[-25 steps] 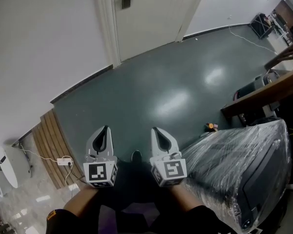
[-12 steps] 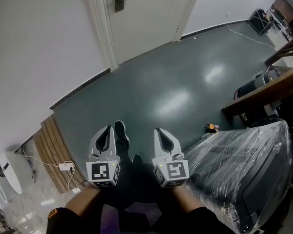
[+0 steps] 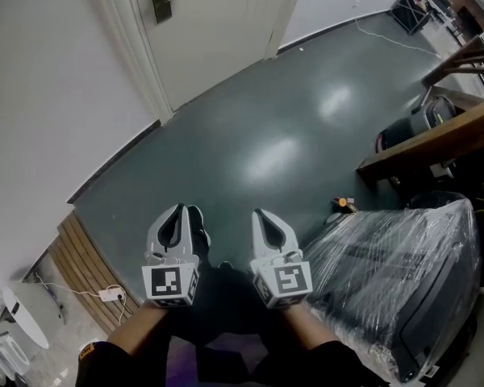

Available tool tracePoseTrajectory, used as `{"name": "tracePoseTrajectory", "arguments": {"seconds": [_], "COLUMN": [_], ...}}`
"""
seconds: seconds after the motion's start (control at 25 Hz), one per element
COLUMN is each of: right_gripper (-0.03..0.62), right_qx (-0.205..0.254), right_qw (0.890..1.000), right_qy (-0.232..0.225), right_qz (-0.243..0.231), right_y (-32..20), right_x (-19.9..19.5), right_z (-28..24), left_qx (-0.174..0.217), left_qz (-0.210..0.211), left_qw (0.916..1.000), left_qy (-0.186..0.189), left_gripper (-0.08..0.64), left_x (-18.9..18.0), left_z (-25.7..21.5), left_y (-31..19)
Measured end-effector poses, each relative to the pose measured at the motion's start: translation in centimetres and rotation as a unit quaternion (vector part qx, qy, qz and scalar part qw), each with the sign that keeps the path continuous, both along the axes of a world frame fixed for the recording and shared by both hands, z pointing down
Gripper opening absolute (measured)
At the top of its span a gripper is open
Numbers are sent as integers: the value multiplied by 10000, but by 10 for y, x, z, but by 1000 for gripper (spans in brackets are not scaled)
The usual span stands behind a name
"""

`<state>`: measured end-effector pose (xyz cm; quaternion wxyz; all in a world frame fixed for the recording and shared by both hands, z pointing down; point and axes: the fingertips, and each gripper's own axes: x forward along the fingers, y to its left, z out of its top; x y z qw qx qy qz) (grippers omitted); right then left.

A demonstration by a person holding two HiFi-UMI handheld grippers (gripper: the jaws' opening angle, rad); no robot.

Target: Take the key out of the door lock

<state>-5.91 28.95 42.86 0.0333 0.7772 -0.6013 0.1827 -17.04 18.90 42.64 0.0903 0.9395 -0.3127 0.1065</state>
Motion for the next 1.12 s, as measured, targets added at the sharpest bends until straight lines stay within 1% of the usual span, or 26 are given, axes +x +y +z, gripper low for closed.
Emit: {"name": "tracePoseTrajectory", "arguments": {"seconds": [0.12,0.32,0.48,0.6,0.76,0.92,1.12], "right_gripper": [-8,-8,-8,-8,-8,-8,-8], "right_qx": [-63,-92,-90,-78,-34,104,227], "right_qw": [10000,9996,9989,9985,9969,9962,9925], "right_qy": [65,249,391,420,512,473,308], "right_qz": [-2,-74,-238,-329,-591,-730,-1158], "right_y": [-39,-125,-187,-222,-262,-295,-337], "right_x": [14,34,41,43,42,48,63], "right_z": [5,-8,-15,-19,-26,-32,-22], "left_qx": [-120,-228,-220,-149,-124,-78,18], "left_qz": [15,145,99,-75,-372,-617,-1098], "left_qw": [9999,9996,9994,9993,9983,9974,9937], "left_qy": [-2,108,252,348,428,364,228], "left_gripper": [18,17,18,18,17,17,17], "left_x": [14,39,45,44,39,34,39], "left_z": [5,9,8,-1,-7,-6,-3], "left_y": [-44,-118,-171,-209,-246,-268,-298]}}
